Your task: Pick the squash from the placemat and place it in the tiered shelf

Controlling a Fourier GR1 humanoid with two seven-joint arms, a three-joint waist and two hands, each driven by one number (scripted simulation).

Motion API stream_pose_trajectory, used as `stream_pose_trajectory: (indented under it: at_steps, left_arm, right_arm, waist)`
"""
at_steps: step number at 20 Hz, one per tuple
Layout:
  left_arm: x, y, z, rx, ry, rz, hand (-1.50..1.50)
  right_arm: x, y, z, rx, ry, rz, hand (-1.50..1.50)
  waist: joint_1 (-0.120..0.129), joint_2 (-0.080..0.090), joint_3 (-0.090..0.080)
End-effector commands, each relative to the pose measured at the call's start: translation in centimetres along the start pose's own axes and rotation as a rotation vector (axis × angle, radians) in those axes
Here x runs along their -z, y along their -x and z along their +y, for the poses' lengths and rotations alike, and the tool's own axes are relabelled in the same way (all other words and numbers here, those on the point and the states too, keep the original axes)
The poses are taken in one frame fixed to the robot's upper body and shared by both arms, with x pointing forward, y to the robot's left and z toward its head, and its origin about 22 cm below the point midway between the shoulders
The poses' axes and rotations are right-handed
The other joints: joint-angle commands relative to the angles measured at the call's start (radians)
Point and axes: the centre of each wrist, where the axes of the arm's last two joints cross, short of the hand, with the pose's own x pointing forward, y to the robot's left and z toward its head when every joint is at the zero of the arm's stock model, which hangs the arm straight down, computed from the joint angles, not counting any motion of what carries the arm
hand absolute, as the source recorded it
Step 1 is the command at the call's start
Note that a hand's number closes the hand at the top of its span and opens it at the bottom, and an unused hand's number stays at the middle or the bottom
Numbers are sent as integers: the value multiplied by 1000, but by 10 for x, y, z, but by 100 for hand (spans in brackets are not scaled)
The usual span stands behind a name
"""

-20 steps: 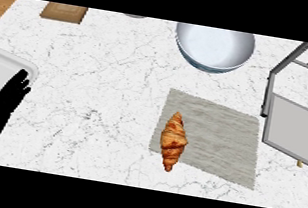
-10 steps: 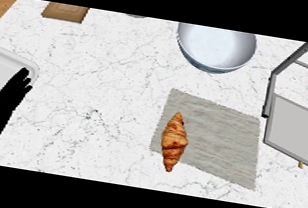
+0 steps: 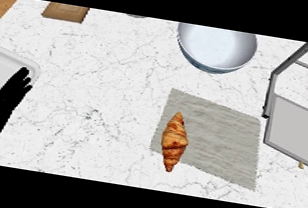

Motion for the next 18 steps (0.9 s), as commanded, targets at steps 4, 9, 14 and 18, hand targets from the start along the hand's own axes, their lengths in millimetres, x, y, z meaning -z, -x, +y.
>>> stream_pose_trajectory:
  at_steps: [4, 9, 14, 18]
  left_arm:
    - [-1, -2, 1, 20, -4, -2, 0]
    - [1, 14, 21, -6, -17, 1, 0]
    - [2, 0, 6, 3, 0, -3, 0]
    - [-10, 6, 15, 0, -11, 1, 0]
  right_arm:
    - [27, 30, 25, -79, -35, 40, -150]
    - [32, 26, 23, -6, -12, -21, -150]
    - [40, 22, 25, 140, -4, -5, -150]
    - [41, 28, 11, 293, -48, 43, -150]
  waist:
    - [-6, -1, 0]
    - [-10, -1, 0]
    - [-8, -3, 0]
    - [-8, -5, 0]
